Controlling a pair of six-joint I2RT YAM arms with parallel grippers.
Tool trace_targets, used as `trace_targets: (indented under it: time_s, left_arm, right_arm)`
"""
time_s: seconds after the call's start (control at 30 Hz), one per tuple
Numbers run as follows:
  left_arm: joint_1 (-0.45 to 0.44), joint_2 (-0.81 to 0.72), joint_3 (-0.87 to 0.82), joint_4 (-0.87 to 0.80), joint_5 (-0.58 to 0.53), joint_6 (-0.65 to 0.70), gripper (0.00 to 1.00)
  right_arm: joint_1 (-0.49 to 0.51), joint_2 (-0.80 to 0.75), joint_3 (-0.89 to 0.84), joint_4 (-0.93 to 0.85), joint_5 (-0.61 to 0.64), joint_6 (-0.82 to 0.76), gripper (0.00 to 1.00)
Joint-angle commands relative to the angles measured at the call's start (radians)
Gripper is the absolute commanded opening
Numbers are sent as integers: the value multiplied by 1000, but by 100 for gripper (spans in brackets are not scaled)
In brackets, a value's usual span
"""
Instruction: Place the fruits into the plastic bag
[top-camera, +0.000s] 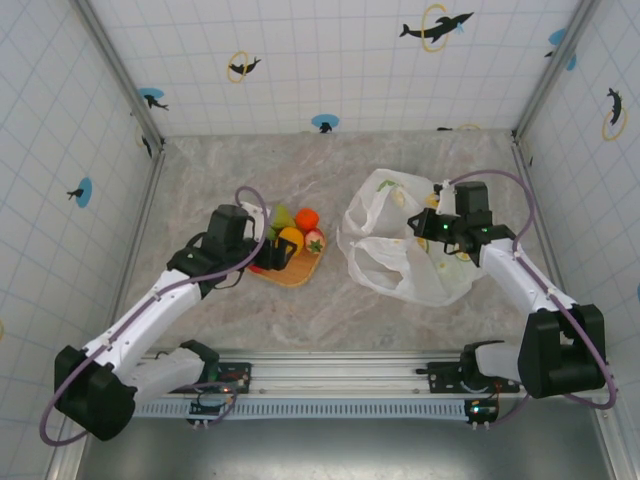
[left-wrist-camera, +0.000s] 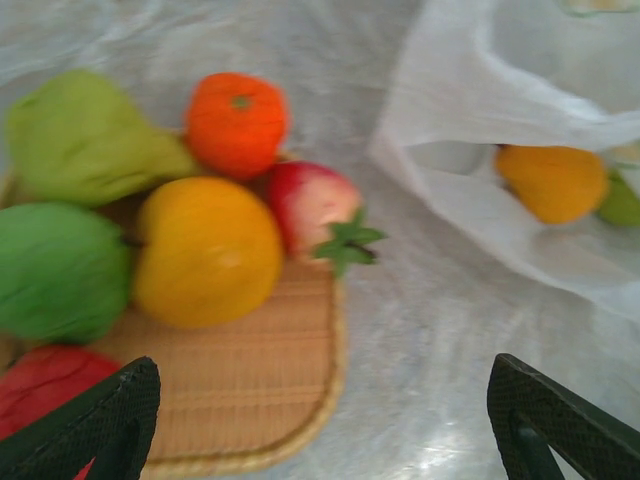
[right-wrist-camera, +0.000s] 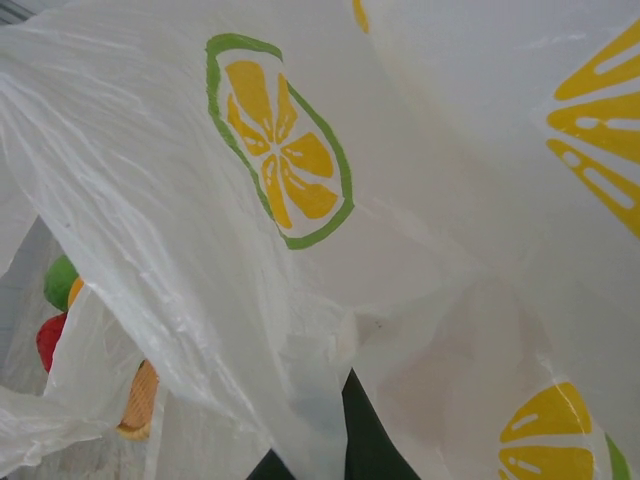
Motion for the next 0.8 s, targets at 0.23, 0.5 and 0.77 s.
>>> trace_targets:
  time_s: [0.23,0.5,0.77]
  left_arm:
    - [124,9,-30,-115,-160,38,89]
    - [150,23,-62,-103,-152,160,93]
    - [156,36,-79,-65,-161,196,92]
  right_arm:
    - [21,0,44,9,-43,-18,0]
    - [23,-20,59,-39,-30,-53,0]
    - [23,-27,50,-44,-12,-53,0]
